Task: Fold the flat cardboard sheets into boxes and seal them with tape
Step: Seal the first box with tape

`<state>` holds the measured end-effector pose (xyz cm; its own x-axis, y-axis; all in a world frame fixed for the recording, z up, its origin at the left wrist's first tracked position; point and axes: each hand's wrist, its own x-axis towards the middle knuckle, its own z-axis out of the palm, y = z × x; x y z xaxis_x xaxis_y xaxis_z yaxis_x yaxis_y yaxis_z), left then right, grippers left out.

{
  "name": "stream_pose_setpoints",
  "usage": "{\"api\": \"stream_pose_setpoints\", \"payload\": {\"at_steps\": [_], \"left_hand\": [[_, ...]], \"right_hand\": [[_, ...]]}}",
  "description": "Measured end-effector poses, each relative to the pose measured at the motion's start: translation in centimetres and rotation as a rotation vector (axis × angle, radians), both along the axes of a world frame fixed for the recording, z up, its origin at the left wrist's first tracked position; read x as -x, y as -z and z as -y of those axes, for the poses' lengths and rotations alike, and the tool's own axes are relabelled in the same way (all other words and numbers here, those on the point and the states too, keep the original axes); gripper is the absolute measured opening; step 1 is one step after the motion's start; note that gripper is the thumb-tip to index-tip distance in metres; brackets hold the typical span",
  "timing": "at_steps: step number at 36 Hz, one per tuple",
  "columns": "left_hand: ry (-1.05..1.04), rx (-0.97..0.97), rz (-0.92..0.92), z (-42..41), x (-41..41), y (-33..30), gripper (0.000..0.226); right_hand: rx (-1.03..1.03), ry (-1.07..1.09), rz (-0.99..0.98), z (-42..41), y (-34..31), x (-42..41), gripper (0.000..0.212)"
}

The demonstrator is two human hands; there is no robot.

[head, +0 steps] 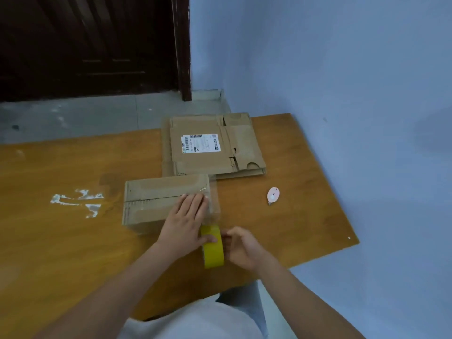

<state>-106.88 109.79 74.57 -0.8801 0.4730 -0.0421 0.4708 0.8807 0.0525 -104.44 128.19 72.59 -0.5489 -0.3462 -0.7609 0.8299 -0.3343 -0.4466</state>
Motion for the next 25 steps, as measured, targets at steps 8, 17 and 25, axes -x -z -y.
{"api": "stream_pose_setpoints", "payload": {"at_steps": [8,17,25], "left_hand": [[-0.015,-0.035,-0.040,-0.1,0.0,0.3,0.107],[-0.075,-0.035,0.015,-0.3,-0.4,0.0,0.104],[-0.080,-0.037,0.035,-0.3,-0.4,-0.3,0.104]], "right_hand": [[-1.324,-0.155,-0.378,-8.6,1.1,8.3,0.030],[-1.526,-0.557,-0.308,-10.1,3.1,11.2,0.041],[-1.317,-0.229,-0.388,-8.7,1.4,7.7,0.037]]}}
